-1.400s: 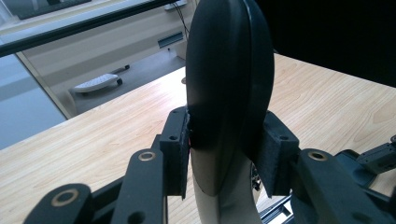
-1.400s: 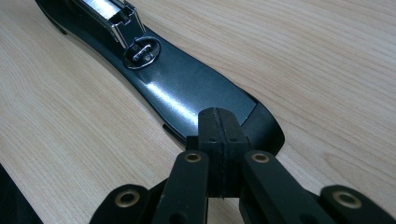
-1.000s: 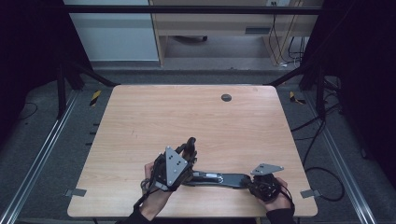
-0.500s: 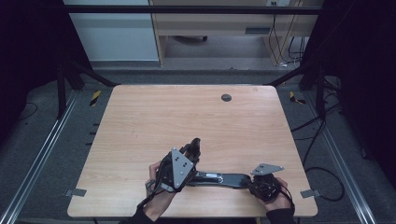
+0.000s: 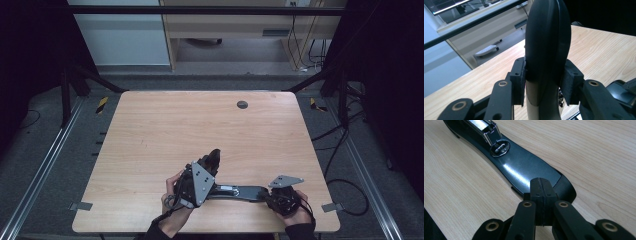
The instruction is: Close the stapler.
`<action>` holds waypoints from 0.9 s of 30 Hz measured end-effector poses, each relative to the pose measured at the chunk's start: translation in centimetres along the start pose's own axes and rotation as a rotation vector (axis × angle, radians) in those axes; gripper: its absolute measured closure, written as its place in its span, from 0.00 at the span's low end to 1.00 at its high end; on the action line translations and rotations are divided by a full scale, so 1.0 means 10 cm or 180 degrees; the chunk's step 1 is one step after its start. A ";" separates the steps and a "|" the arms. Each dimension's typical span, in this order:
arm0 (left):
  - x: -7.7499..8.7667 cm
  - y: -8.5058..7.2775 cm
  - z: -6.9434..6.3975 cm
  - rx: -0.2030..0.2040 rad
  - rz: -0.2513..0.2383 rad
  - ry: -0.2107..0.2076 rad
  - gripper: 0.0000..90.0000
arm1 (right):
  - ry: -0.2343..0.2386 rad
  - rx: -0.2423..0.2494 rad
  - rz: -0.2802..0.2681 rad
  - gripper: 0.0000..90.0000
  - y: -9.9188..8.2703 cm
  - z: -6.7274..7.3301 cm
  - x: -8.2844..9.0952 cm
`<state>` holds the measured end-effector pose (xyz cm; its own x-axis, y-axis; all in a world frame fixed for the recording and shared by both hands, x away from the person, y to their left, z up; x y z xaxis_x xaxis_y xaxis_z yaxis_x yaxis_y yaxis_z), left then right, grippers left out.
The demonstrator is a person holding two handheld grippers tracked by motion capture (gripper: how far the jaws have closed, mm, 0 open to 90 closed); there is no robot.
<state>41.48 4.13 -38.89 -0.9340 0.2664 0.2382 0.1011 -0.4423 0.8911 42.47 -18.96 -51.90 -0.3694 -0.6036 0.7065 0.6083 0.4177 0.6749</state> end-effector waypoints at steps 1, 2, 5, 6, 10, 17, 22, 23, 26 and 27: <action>0.00 0.00 -0.01 -0.0009 -0.0005 0.0009 0.66 | 0.0000 0.0014 0.0005 1.00 0.00 0.00 0.00; 0.00 0.00 -0.02 -0.0014 -0.0012 0.0020 0.66 | 0.0003 0.0016 0.0005 1.00 0.00 0.00 0.00; 0.00 0.00 -0.03 -0.0044 -0.0025 0.0056 0.66 | 0.0002 0.0012 0.0005 1.00 0.00 0.00 0.00; 0.00 0.00 -0.04 -0.0055 -0.0026 0.0066 0.67 | 0.0001 0.0015 0.0006 1.00 0.00 0.00 0.00; -0.01 0.00 -0.07 -0.0077 -0.0042 0.0105 0.67 | 0.0002 0.0011 0.0005 1.00 0.00 0.00 0.00; -0.01 0.00 -0.11 -0.0114 -0.0059 0.0151 0.67 | 0.0003 0.0017 0.0005 1.00 0.00 0.00 0.00; -0.02 0.01 -0.15 -0.0147 -0.0081 0.0215 0.67 | 0.0003 0.0014 0.0005 1.00 0.00 0.00 0.00; -0.02 0.01 -0.16 -0.0157 -0.0089 0.0224 0.67 | 0.0003 0.0010 0.0005 1.00 0.00 0.00 0.00; -0.03 0.01 -0.20 -0.0196 -0.0104 0.0251 0.67 | 0.0003 0.0014 0.0004 1.00 0.00 -0.01 0.00; -0.03 0.01 -0.22 -0.0212 -0.0108 0.0262 0.67 | 0.0003 0.0015 0.0004 1.00 0.00 -0.01 0.00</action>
<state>41.02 2.17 -39.72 -0.9617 0.2122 0.1734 0.0485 -0.4910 0.8698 42.49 -19.01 -51.91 -0.3679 -0.6039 0.7071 0.6055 0.4215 0.6751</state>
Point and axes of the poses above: each handheld gripper's, and its own axes: x roughly backward along the jaws, y roughly out of its top, z roughly to its left, the point moved 5 cm from there along -x, roughly forward along the jaws, and after that the axes turned 11 degrees about y, right-handed, at the moved point
